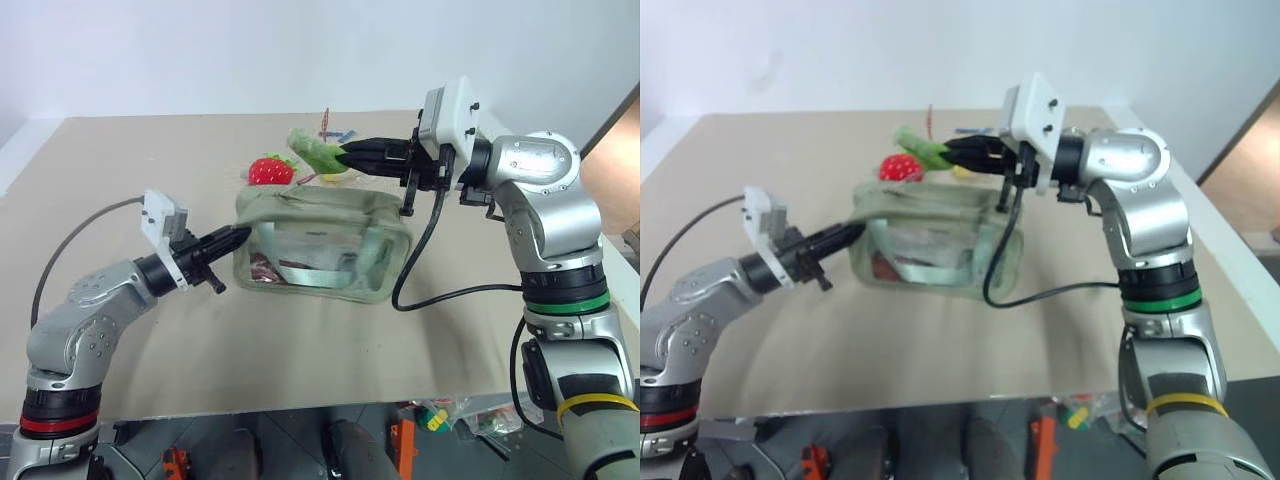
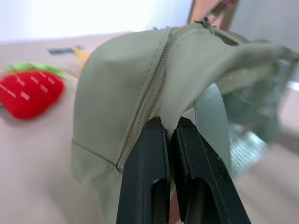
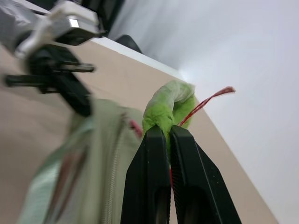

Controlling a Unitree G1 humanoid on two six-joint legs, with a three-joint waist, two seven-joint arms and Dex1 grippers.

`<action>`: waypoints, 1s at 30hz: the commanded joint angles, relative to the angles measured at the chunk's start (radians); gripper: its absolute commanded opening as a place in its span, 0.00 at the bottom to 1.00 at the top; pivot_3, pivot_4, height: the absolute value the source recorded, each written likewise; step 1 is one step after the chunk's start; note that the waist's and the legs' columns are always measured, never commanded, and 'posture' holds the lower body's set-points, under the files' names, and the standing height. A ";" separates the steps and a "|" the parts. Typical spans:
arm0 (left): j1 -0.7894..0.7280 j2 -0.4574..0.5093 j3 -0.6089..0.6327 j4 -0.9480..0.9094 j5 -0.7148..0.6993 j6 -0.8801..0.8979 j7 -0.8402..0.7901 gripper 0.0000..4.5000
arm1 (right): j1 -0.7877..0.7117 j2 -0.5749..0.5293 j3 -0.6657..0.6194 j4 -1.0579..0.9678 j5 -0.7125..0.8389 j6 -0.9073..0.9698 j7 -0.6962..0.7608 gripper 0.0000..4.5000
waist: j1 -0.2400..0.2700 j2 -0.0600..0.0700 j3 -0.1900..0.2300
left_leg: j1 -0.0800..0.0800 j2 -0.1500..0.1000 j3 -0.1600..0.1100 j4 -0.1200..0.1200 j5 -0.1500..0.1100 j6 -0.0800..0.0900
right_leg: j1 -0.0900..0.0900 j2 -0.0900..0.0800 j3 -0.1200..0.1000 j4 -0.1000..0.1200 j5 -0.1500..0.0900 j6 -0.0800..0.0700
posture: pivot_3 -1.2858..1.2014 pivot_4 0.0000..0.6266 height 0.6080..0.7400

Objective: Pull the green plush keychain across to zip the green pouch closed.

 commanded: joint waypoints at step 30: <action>-0.071 0.010 0.012 -0.012 0.044 0.014 0.073 0.00 | 0.019 -0.100 -0.084 -0.007 0.000 -0.027 -0.021 0.01 | 0.000 0.000 0.000 | 0.000 0.000 0.000 0.000 0.000 0.000 | 0.000 0.000 0.000 0.000 0.000 0.000 | 0.52 0.24 1.00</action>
